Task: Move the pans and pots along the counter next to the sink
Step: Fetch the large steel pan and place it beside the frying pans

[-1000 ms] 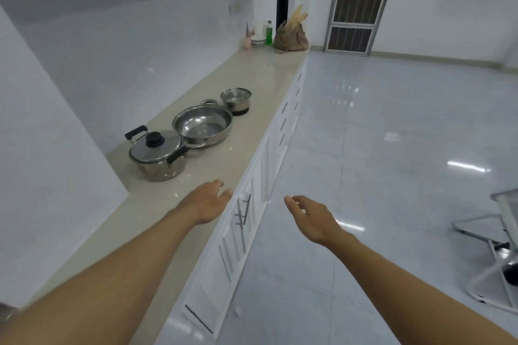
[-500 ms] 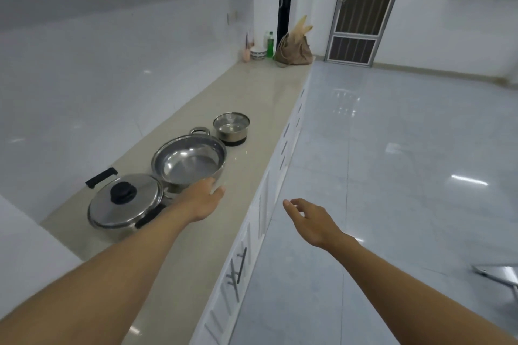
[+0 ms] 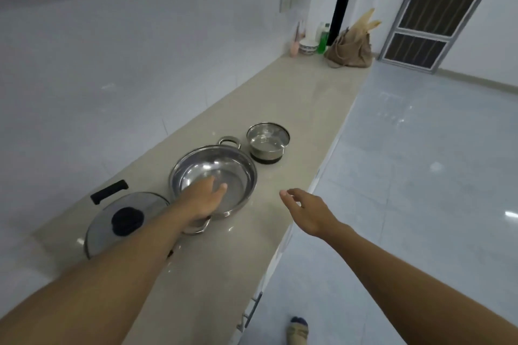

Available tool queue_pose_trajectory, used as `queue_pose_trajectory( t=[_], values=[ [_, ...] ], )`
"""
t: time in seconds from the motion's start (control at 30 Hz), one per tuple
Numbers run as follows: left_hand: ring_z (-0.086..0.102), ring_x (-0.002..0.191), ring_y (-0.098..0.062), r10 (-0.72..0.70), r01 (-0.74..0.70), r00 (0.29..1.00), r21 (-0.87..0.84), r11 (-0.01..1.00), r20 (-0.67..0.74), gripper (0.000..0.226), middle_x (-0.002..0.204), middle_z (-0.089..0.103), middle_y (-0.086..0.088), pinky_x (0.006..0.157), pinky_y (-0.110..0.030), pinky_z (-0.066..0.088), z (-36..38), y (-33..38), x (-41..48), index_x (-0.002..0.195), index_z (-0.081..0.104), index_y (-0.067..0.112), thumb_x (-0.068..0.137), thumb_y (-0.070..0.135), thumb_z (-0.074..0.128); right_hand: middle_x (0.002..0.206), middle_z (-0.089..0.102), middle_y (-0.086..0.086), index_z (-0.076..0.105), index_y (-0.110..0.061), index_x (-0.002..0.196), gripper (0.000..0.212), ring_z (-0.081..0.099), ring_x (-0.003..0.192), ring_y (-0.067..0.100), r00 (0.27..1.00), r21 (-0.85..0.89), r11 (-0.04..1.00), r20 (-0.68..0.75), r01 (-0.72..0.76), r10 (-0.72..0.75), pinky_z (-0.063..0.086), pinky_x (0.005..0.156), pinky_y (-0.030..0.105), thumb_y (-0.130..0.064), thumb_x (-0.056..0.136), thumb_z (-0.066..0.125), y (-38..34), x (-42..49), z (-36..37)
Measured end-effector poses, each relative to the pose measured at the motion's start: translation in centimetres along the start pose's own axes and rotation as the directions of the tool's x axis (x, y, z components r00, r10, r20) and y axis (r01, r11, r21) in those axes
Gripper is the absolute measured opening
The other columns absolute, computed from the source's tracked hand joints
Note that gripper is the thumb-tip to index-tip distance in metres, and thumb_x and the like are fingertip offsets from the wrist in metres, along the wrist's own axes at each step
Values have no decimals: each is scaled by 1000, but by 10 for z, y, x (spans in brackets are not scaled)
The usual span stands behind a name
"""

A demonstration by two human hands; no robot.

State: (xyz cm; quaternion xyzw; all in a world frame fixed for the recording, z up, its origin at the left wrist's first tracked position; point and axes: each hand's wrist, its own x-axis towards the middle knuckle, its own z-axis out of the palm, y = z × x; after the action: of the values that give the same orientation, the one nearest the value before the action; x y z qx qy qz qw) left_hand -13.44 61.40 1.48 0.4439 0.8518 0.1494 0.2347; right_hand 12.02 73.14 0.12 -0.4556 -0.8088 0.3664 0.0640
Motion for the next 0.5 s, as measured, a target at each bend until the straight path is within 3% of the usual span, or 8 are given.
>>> queue_pose_trajectory(
  t=[0.27, 0.43, 0.5],
  values=[
    [58, 123, -30, -267, 259, 959, -85, 962, -99, 54, 138, 60, -12, 97, -37, 44, -18, -26, 54, 134, 55, 15, 99, 53, 42, 133, 67, 3, 60, -16, 137, 63, 61, 123, 19, 963, -15, 976, 167, 218, -212, 42, 94, 29, -62, 100, 39, -20, 143, -6],
    [62, 110, -32, -374, 339, 915, -215, 916, -150, 43, 120, 65, -13, 93, -40, 48, -19, -23, 65, 119, 60, 11, 100, 46, 45, 108, 74, 0, 69, -19, 117, 52, 67, 104, 20, 906, -26, 940, 278, 339, -319, 48, 89, 34, -60, 101, 41, -40, 204, -4],
    [64, 101, -32, -402, 355, 901, -255, 899, -164, 37, 107, 67, -12, 87, -39, 50, -15, -23, 64, 110, 60, 12, 99, 44, 46, 97, 72, -4, 69, -22, 112, 52, 67, 94, 19, 883, -25, 927, 314, 374, -348, 49, 80, 32, -62, 99, 39, -48, 217, 4]
  ],
)
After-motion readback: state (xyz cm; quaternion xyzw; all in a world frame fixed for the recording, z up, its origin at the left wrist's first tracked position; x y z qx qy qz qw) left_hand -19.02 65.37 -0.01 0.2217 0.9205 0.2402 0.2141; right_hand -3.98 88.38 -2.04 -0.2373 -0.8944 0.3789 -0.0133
